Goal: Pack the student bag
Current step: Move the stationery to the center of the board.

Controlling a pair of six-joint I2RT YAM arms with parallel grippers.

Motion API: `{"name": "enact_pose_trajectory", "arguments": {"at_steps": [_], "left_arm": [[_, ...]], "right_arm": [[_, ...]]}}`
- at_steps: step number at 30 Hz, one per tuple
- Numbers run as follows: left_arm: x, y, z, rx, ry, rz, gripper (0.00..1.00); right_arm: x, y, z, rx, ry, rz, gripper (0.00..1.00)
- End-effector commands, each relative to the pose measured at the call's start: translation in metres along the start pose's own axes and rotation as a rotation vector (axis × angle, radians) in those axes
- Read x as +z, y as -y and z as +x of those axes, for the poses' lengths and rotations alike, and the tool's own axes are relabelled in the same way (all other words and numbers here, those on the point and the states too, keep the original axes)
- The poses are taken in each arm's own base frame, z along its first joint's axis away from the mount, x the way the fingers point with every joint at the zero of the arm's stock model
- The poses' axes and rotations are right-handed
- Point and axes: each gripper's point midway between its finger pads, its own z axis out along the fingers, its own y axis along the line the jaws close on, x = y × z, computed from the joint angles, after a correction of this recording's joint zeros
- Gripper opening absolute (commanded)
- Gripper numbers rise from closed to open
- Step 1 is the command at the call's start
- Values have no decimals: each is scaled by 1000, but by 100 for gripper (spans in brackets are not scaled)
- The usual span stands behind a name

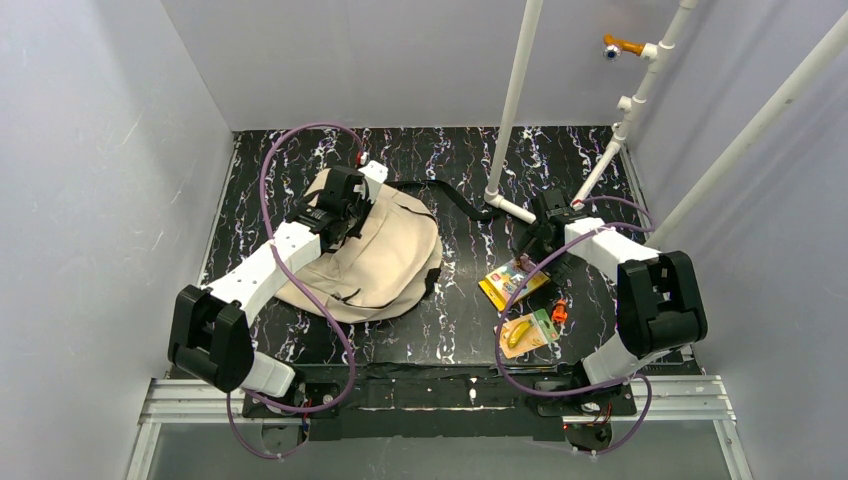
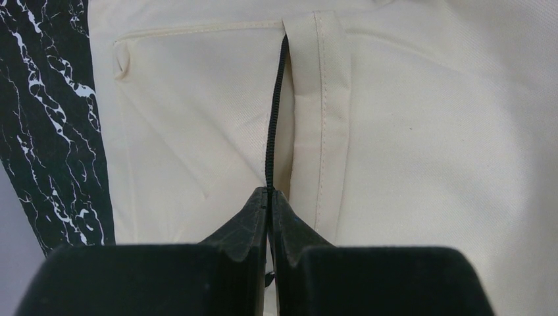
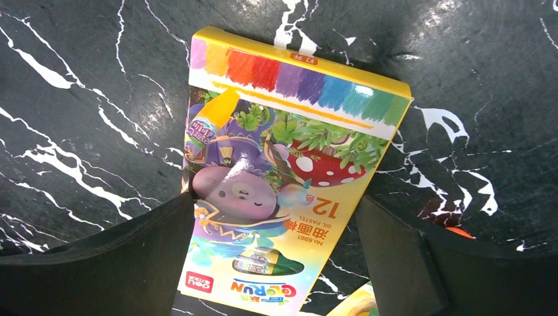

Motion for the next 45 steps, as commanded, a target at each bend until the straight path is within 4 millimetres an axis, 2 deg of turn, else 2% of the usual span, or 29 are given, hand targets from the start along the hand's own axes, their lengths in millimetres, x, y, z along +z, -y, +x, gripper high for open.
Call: {"name": "enact_pose_trajectory", "arguments": {"at_steps": [1, 2, 5, 7, 8, 9, 10, 13, 14, 16, 19, 21, 22, 27, 30, 32, 37, 45], "left_arm": [[-13, 4, -28, -7, 62, 35, 0], [-14, 5, -30, -20, 59, 39, 9], [-18, 7, -34, -58, 60, 51, 50], [-25, 11, -40, -78, 81, 80, 66], [-31, 16, -45, -89, 102, 105, 82], [-39, 25, -51, -92, 130, 140, 91], [-48, 38, -58, -82, 164, 191, 96], [-71, 105, -73, -56, 274, 414, 98], [-75, 125, -76, -93, 289, 483, 98], [-75, 158, -79, -199, 285, 590, 98], [-64, 206, -80, -210, 265, 652, 98], [-48, 230, -76, -160, 232, 609, 98], [-32, 243, -67, -138, 181, 592, 98], [17, 271, -46, -7, 95, 525, 98], [38, 284, -37, 38, 42, 511, 98], [46, 292, -34, 62, 24, 510, 98], [56, 303, -30, 92, 0, 492, 98], [54, 311, -30, 137, -1, 484, 98]], "right_arm": [[6, -10, 1, -25, -31, -26, 98], [6, -13, 4, -54, -52, -39, 98], [-1, -32, 23, -151, -134, -134, 98], [-13, -48, 35, -223, -151, -210, 98], [-21, -57, 41, -263, -151, -252, 98], [-29, -64, 48, -299, -164, -289, 98], [-36, -68, 53, -330, -171, -317, 98], [-54, -71, 55, -399, -182, -365, 98], [-58, -67, 48, -416, -150, -340, 98], [-65, -43, 20, -417, -31, -204, 98], [-76, 1, -29, -320, 145, -25, 98], [-76, 28, -47, -226, 193, 9, 98], [-75, 38, -53, -178, 205, 5, 98], [-71, 72, -66, -58, 212, -27, 98], [-69, 80, -72, -43, 211, -42, 98], [-66, 76, -69, -45, 192, -67, 98], [-56, 65, -60, -62, 128, -115, 98], [-44, 61, -48, -79, 55, -135, 98]]}}
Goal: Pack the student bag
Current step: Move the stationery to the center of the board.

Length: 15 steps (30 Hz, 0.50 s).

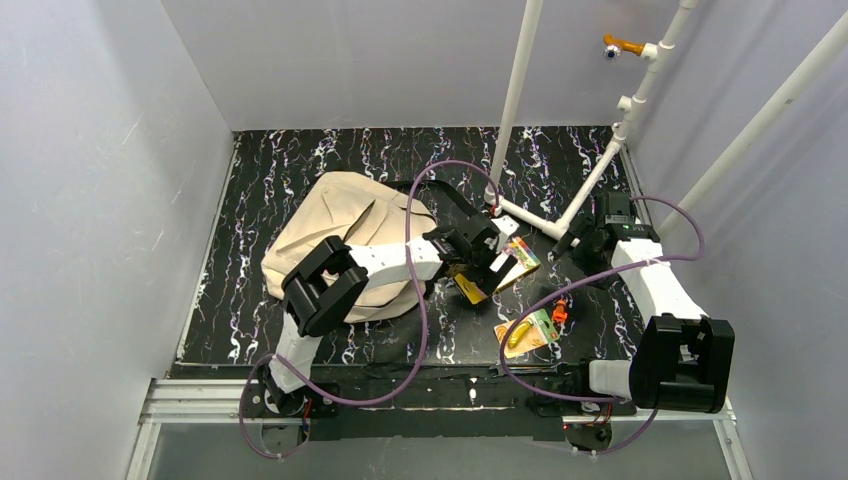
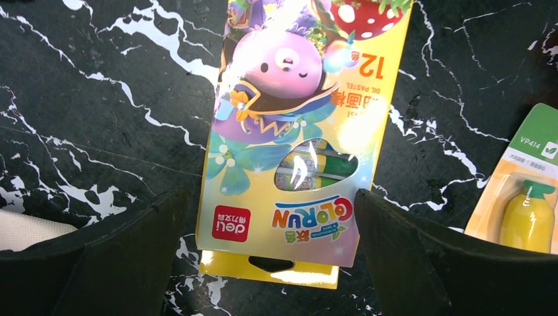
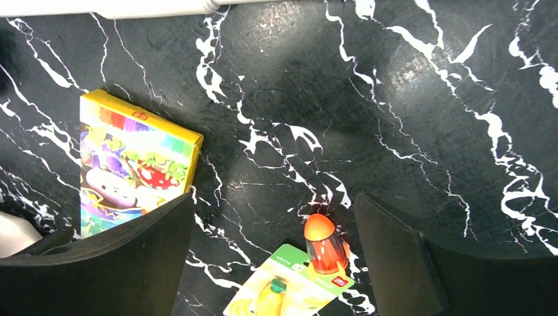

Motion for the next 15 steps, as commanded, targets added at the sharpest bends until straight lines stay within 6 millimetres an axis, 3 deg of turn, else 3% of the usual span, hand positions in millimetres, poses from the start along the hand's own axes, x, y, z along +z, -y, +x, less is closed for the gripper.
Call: {"name": "enact_pose_trajectory", "arguments": {"at_steps": [1, 9, 15], "left_arm": [[-3, 4, -4, 51, -14, -16, 98], [-5, 31, -2, 56, -14, 98, 98], [5, 15, 8, 66, -59, -23, 98]], "right_arm": [[3, -6, 4, -13, -15, -51, 99], [4, -12, 8, -30, -39, -88, 98], [8, -13, 16, -35, -78, -94, 98]]}}
